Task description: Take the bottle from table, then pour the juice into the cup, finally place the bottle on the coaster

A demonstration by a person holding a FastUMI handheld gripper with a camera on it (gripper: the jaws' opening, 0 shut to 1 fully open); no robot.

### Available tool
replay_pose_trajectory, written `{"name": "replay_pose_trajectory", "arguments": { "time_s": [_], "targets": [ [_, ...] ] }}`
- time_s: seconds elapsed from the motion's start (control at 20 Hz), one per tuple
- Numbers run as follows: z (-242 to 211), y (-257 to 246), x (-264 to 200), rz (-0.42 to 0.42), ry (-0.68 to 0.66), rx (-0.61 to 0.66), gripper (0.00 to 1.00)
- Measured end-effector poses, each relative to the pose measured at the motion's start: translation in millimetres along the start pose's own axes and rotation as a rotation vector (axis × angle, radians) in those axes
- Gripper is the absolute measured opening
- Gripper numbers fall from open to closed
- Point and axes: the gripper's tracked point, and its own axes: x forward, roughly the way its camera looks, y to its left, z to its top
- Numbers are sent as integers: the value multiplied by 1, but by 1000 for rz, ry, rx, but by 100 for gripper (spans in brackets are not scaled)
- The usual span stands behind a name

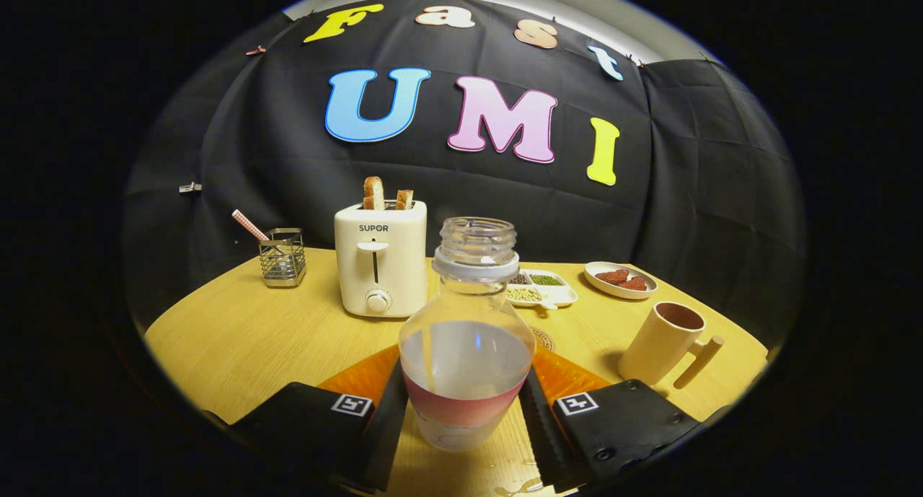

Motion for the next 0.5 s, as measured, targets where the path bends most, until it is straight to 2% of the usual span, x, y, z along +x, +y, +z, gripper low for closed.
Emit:
{"name": "replay_pose_trajectory", "arguments": {
  "time_s": [0.3, 0.5],
  "targets": [
    [4, -8, -10, 15, 42, 14, 72],
    [32, -12, -15, 57, 36, 174, 71]
  ]
}}
